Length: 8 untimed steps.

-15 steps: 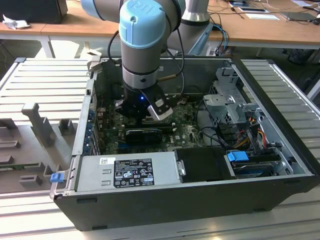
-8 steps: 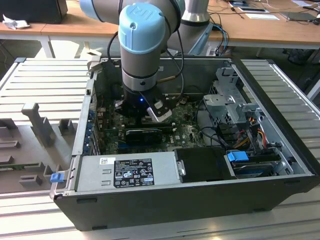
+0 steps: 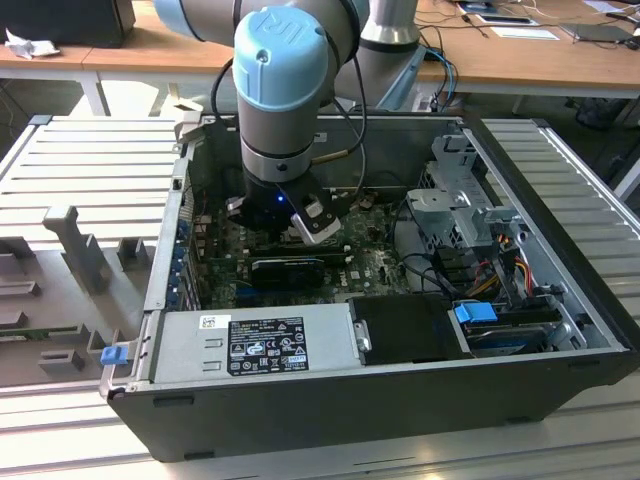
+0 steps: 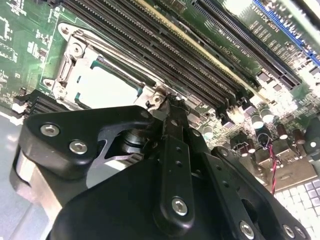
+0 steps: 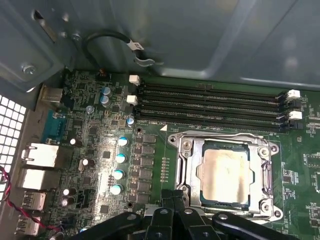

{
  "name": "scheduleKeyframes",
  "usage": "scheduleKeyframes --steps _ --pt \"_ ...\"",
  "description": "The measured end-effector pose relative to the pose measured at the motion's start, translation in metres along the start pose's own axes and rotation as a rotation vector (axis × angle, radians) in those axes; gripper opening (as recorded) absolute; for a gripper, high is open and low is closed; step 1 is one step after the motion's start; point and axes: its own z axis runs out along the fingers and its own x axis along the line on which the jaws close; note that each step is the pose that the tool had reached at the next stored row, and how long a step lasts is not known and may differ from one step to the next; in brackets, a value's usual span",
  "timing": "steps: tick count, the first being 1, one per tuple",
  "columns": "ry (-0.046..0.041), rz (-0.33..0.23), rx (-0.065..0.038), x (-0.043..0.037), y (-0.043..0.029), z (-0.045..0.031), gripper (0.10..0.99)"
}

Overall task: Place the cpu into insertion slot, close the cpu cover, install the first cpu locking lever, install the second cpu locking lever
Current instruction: 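Install the second cpu locking lever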

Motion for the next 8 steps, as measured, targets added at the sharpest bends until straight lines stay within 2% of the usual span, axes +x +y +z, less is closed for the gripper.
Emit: scheduleKeyframes --steps 8 --pt "-0.0002 0.0 0.0 0.0 0.0018 -0.0065 0.106"
